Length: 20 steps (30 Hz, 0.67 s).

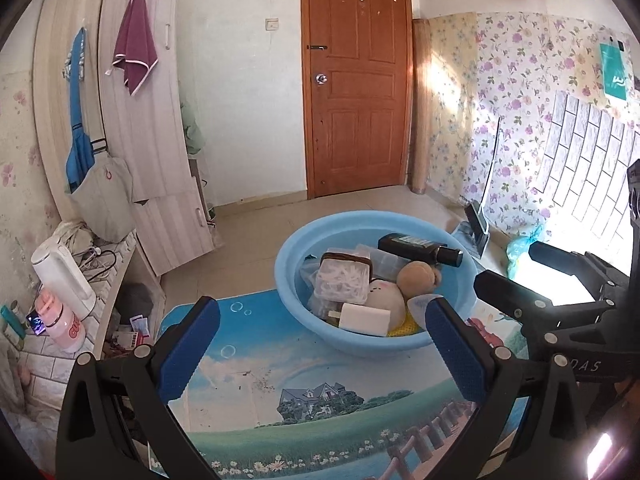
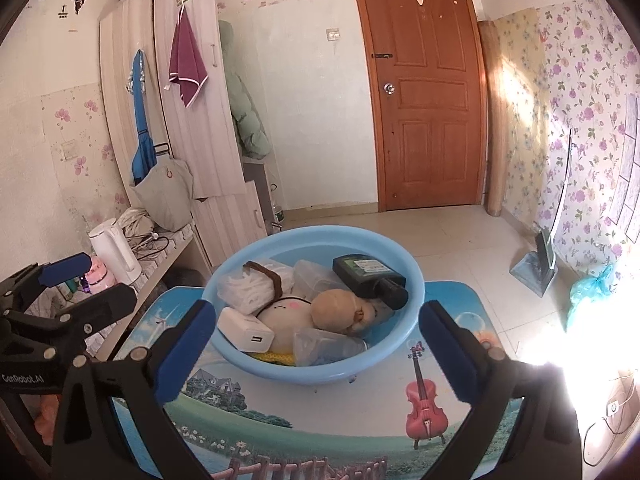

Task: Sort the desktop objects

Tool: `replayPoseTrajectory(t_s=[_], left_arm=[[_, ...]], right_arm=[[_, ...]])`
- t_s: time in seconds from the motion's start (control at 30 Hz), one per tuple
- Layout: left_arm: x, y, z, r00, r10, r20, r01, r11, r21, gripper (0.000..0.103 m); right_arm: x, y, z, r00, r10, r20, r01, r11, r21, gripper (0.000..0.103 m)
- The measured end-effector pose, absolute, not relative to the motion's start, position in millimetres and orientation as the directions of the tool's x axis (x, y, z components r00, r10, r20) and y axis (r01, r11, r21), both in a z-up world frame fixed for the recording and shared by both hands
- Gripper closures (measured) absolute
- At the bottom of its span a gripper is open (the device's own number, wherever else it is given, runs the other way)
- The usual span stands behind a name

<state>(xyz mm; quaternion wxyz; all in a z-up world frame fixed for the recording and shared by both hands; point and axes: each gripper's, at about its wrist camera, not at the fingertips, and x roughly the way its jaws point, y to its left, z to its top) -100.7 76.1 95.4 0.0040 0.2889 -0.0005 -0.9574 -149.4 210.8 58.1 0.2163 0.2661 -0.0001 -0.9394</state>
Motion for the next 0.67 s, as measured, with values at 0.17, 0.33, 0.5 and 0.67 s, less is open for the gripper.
replayPoseTrajectory(t_s=[0.17,0.33,0.5,0.67], left_arm=[[-98.1,75.5,91.6,-0.836,0.093,-0.541,-0.050,-0.994,-0.093,0.000],[-100.5,73.2,87.9,-0.827,0.053,-0.560,-0.007,-0.997,-0.083,0.000],[-97.4,70.0,87.8,-0.828,0.051,-0.559,-0.005,-0.996,-0.085,0.000],[-93.2,71.0,89.7,-0.836,0.031,-0.547,0.007,-0.998,-0.067,0.000]], right_arm=[[-148.9,212.2,56.6,-0.749,-0.425,-0.508,0.421,-0.898,0.130,0.000],[-147.6,213.3,54.5,-0.748,-0.412,-0.520,0.419,-0.901,0.111,0.000],[-148.7,215.4,53.1,-0.743,-0.410,-0.529,0.414,-0.902,0.117,0.000],[-147.5,212.5,52.0,-0.735,-0.415,-0.536,0.424,-0.899,0.114,0.000]])
